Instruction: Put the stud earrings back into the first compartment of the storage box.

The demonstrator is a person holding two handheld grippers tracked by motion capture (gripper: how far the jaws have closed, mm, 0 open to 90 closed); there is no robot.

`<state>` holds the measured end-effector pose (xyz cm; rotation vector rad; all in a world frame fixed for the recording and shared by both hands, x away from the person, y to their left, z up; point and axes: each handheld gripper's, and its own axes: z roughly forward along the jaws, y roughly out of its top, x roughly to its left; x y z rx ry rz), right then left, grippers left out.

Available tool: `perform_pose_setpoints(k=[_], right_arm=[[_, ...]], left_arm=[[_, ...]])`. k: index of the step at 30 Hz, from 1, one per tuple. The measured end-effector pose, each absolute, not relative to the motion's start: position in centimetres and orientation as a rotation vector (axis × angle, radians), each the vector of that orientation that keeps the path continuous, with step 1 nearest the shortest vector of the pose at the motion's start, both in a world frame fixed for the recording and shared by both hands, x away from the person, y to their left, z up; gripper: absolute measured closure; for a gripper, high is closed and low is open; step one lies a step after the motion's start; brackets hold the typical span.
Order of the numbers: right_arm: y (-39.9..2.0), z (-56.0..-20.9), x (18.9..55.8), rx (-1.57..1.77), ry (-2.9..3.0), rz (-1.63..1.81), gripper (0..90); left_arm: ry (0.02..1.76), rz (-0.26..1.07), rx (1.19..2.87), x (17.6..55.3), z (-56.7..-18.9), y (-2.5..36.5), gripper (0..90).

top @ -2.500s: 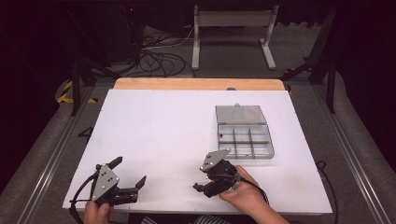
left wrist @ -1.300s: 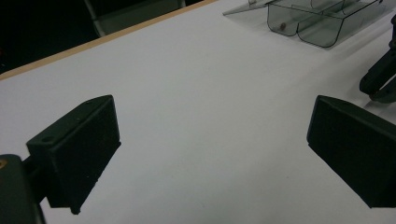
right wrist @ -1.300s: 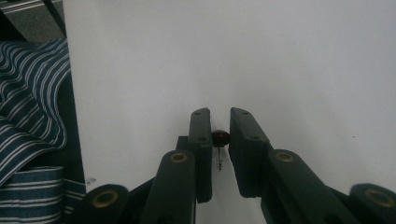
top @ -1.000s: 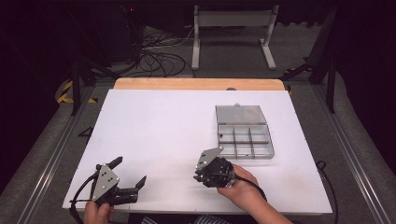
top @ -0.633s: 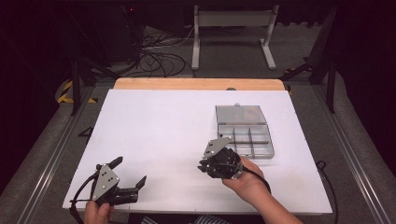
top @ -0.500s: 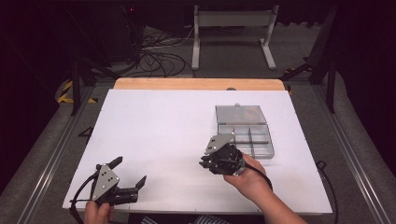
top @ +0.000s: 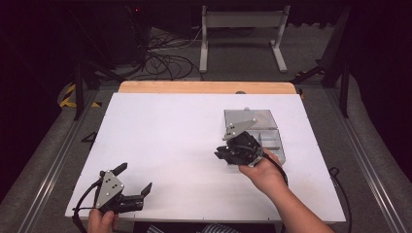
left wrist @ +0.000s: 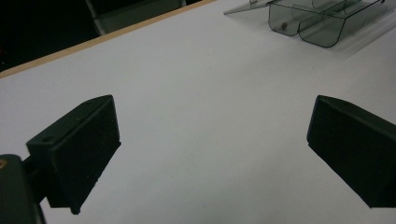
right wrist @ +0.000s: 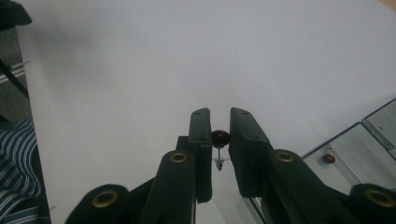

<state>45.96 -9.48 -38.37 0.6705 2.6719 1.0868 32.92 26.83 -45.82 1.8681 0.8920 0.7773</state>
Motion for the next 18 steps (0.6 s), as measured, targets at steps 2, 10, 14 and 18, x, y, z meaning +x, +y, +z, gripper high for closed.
perform_pose_setpoints(k=[2, 10, 14, 18], right_arm=[[-9.9, -38.4, 46.7, 0.708, 2.659, 1.102, 79.5], [-11.4, -39.2, 49.4, 0.835, 2.595, 1.064, 79.5], [-11.9, -39.7, 50.4, 0.877, 2.563, 1.052, 79.5], [-12.3, -40.1, 51.3, 0.918, 2.54, 1.044, 79.5]], left_arm=[[0.895, 0.773, 1.863, 32.9, -45.8, 26.8, 3.0], [0.892, 0.778, 1.866, 32.9, -45.8, 26.9, 3.0], [0.89, 0.782, 1.865, 32.9, -45.8, 26.9, 3.0], [0.893, 0.78, 1.862, 32.9, -45.8, 26.9, 3.0]])
